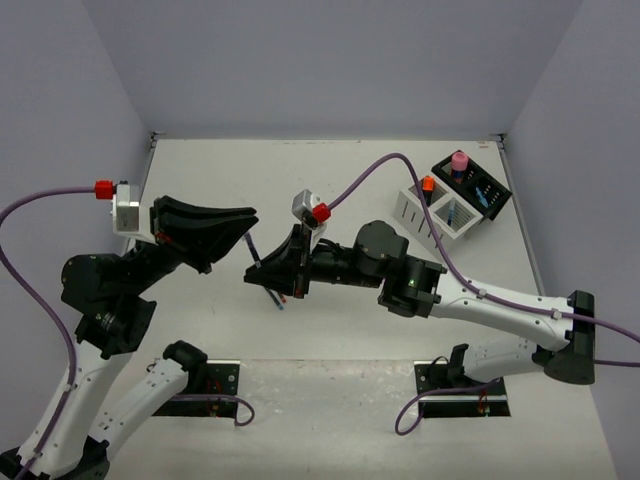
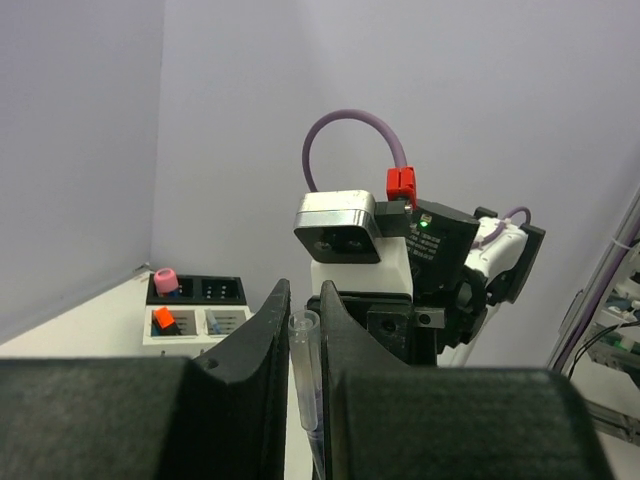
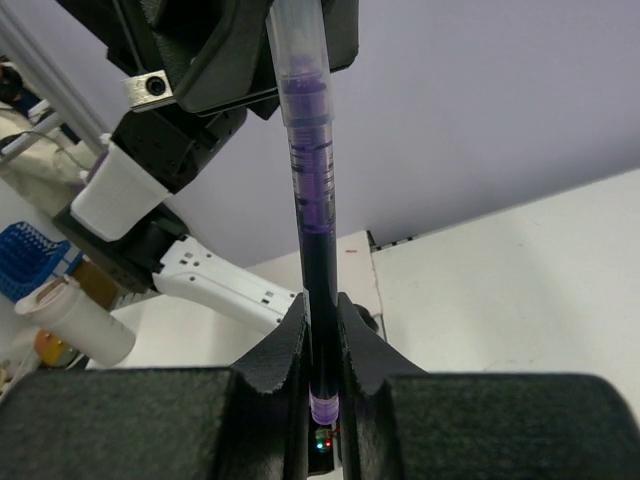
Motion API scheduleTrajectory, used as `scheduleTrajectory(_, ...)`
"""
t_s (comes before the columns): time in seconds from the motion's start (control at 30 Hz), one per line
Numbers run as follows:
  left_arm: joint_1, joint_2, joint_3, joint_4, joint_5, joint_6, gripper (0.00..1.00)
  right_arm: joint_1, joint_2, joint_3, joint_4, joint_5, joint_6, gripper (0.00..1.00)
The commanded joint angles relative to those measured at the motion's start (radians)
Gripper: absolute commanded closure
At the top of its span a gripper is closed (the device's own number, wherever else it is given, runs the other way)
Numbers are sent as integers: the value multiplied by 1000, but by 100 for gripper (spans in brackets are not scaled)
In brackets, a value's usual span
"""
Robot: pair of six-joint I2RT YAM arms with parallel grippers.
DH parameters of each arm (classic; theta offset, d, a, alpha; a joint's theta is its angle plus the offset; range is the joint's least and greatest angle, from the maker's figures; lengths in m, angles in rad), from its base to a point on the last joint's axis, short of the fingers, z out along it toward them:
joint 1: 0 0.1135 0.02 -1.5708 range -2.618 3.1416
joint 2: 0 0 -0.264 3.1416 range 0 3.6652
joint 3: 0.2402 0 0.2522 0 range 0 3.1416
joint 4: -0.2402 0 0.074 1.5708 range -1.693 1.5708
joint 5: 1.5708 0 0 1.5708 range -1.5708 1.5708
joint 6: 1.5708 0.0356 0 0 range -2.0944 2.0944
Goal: Sort the stationery into containers
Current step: Close the pen cap on the pen.
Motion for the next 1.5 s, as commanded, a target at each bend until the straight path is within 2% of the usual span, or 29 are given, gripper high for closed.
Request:
scheduleTrajectory(0.0,-3,45,-61,-112,149,28,100,-4,-29,40,170,148,32,100)
scheduleTrajectory(0.33,-3,23,-95,-161,167,70,100,-34,-20,94,143,207,5,100)
scheduleTrajectory(0.57,-3,-1,-166,-147,234,58,100,-124,-3,137,152,89,85,100)
scheduleTrajectory(0.63,-3,-12,-195,-122,265,40,100,-127,7,157,146,75,78,100)
scheduleTrajectory(0.73,-3,-62,-288,19,318,-47,100,-130,25,192,149,62,71,100)
scheduleTrajectory(0.83,-3,-88,-325,32,320,-73,100,-131,26,138,197,31,70,100)
scheduleTrajectory(0.93,-3,-89,-297,-4,301,-79,100,-131,20,75,236,7,16,100)
scheduleTrajectory(1.1,-3,-45,-148,-149,227,-73,100,-131,-12,-18,261,-61,-31,100)
scheduleTrajectory(1.13,-3,-35,-124,-165,224,-75,99,-131,-19,-26,259,-72,-35,100)
scheduleTrajectory(1.23,-3,-23,-60,-235,168,-53,71,-131,-26,-43,235,-87,-46,100)
scheduleTrajectory(1.27,-3,-23,-32,-251,147,-44,66,-131,-24,-47,224,-112,-53,100)
scheduleTrajectory(1.47,-3,-6,74,-234,93,-12,57,-131,-5,-57,151,-228,-66,100)
